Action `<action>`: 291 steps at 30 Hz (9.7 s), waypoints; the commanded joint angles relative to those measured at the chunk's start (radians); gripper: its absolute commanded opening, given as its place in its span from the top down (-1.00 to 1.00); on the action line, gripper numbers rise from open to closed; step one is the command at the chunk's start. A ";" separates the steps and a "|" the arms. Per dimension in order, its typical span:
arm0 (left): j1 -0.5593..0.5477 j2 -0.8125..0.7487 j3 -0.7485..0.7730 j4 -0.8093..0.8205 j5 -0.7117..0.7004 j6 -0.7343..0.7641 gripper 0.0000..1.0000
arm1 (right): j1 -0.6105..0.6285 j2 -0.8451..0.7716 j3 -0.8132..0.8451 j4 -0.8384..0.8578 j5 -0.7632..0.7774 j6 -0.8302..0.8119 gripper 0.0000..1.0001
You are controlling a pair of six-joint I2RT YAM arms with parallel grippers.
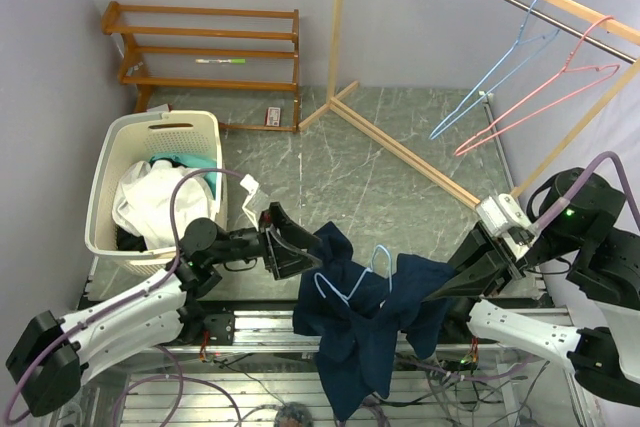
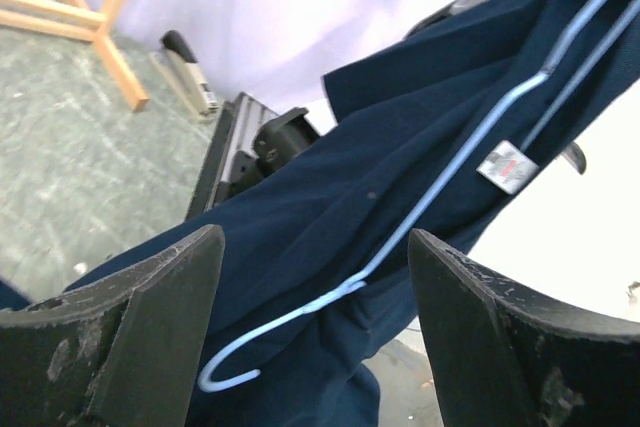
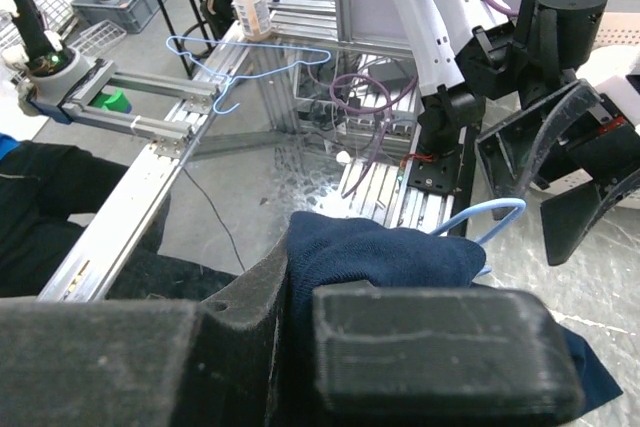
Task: Remove the t-shirt from the hanger
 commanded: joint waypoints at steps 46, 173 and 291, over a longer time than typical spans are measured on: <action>-0.418 0.260 -0.047 0.448 -0.393 0.085 -0.55 | -0.005 0.072 0.089 0.321 0.311 0.114 1.00; -0.437 -0.139 0.674 -1.204 -1.155 0.659 -0.01 | 0.001 0.570 0.413 0.311 1.772 0.215 1.00; 0.315 0.334 1.323 -1.463 -1.544 0.786 0.86 | -0.411 -0.159 -0.502 0.289 0.302 0.242 -0.26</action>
